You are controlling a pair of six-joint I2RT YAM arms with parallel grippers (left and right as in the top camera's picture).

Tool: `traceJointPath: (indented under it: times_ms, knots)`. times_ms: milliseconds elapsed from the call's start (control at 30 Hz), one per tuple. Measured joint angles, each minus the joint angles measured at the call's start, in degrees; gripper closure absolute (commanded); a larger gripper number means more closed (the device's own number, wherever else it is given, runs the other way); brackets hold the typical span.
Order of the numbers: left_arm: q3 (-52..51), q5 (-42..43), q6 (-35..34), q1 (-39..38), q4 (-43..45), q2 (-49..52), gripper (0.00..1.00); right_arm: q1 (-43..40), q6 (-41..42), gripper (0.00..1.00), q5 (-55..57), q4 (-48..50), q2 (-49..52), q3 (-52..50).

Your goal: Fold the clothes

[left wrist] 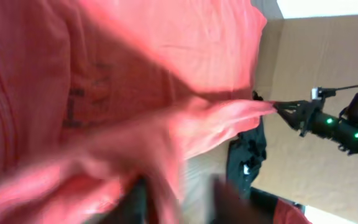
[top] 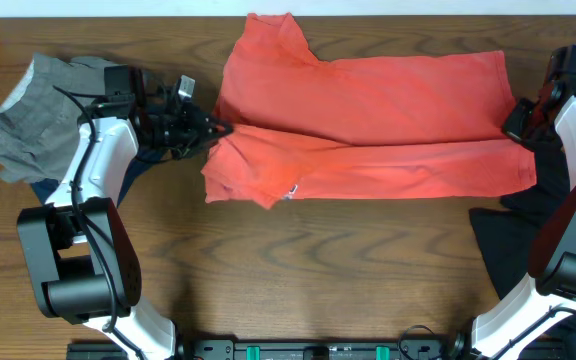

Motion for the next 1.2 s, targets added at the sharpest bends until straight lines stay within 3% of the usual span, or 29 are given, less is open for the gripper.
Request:
traceJointPath:
  times_ms: [100,333,533,767,867,933,1200]
  knots:
    - [0.0,-0.42,-0.9,-0.15,0.07,0.0,0.3,0.0,0.35,0.39,-0.55,1.09,0.0,0.0]
    - [0.07,-3.48,-1.75,-0.22,-4.37,0.0,0.27,0.0,0.04,0.38,-0.94,-0.5,0.0,0.0]
    - [-0.63,-15.98,-0.85,-0.94,-14.36,-0.09,0.27,0.0,-0.07,0.39,-1.07,-5.11,0.0,-0.28]
    - [-5.46,-30.73,-0.15,-1.81,-11.98,-0.15,0.27,0.0,-0.48,0.43,-1.07,-6.34,0.0,-3.15]
    - [-6.14,-33.48,-0.2,-1.81,-10.38,-0.15,0.32,0.0,-0.72,0.47,-1.07,-7.06,0.0,-3.85]
    - [-6.27,-34.51,0.2,-1.81,-9.29,-0.17,0.47,0.0,-0.81,0.49,-1.07,-7.58,0.0,-3.98]
    - [-10.29,-35.71,0.17,-2.05,-4.35,-0.22,0.48,0.0,-0.81,0.5,-1.07,-8.52,0.0,-4.0]
